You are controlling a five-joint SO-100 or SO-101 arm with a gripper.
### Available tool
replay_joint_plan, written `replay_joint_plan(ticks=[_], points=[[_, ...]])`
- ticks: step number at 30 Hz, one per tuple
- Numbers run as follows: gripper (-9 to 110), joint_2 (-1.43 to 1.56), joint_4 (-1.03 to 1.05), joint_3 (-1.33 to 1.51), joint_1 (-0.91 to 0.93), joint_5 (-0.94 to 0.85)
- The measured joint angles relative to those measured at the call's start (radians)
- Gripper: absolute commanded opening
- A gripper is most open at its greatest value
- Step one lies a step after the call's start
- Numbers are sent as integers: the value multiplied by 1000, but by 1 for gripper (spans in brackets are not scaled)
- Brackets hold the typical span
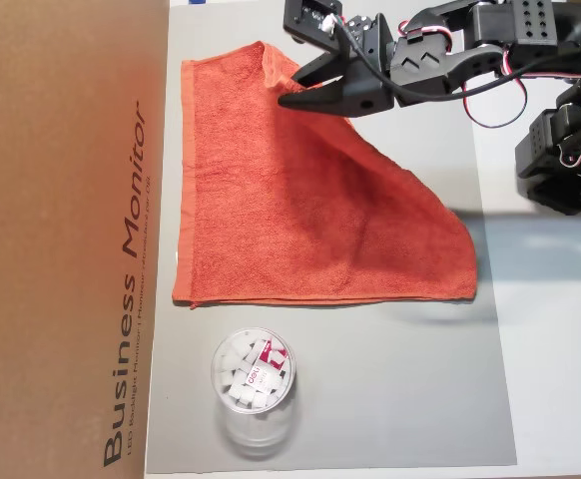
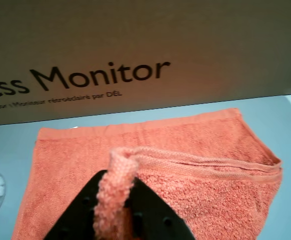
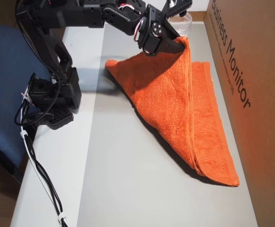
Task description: Fold the blanket.
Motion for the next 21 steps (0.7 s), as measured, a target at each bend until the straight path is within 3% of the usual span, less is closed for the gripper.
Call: replay_joint_plan(ticks=[21], points=[[0,-325,0,-279,-106,6]])
